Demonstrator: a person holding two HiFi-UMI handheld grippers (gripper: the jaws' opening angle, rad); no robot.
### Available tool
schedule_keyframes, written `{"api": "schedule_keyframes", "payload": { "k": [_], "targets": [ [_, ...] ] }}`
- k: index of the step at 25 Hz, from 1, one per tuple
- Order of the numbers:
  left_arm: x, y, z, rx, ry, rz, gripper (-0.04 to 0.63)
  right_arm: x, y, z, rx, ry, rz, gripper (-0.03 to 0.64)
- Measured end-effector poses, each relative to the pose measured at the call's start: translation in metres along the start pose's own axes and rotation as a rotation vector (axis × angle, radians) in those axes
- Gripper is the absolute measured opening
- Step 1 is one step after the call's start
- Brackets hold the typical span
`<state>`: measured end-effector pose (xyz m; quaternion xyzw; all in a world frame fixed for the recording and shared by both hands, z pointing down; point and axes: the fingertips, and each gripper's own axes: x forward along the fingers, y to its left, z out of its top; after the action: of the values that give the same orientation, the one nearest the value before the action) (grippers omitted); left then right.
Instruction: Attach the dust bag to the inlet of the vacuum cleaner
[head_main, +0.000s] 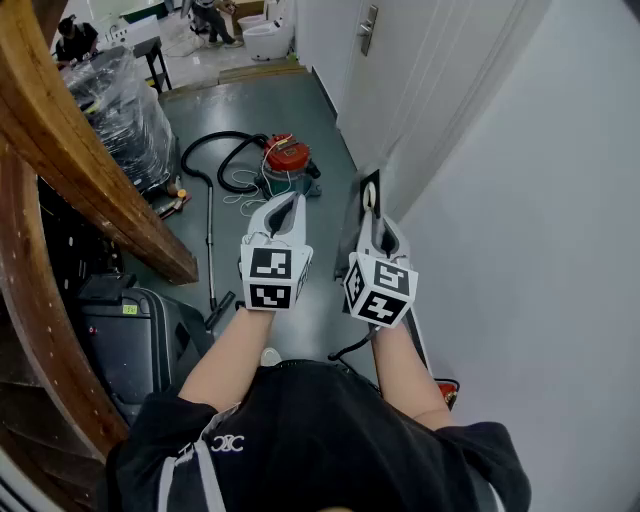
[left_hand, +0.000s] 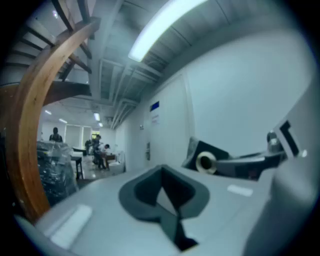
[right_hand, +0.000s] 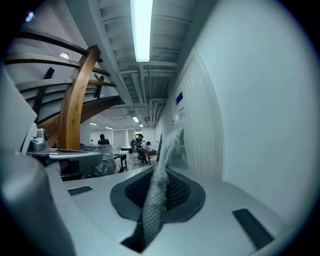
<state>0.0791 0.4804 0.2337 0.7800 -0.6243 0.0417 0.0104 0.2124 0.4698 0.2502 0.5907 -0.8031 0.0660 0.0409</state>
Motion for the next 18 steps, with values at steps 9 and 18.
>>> {"api": "schedule_keyframes", "payload": {
  "k": [9,18],
  "targets": [
    [-0.001,0.031,-0.011,-0.021,0.012,-0.017,-0.002,0.018,0.032,-0.003,-0.05,-0.014,0.0,0.021],
    [-0.008,0.081,-0.019,-0.029,0.014,-0.04,-0.002,0.039,0.074,-0.007,-0.011,-0.008,0.002,0.021]
  ]
}}
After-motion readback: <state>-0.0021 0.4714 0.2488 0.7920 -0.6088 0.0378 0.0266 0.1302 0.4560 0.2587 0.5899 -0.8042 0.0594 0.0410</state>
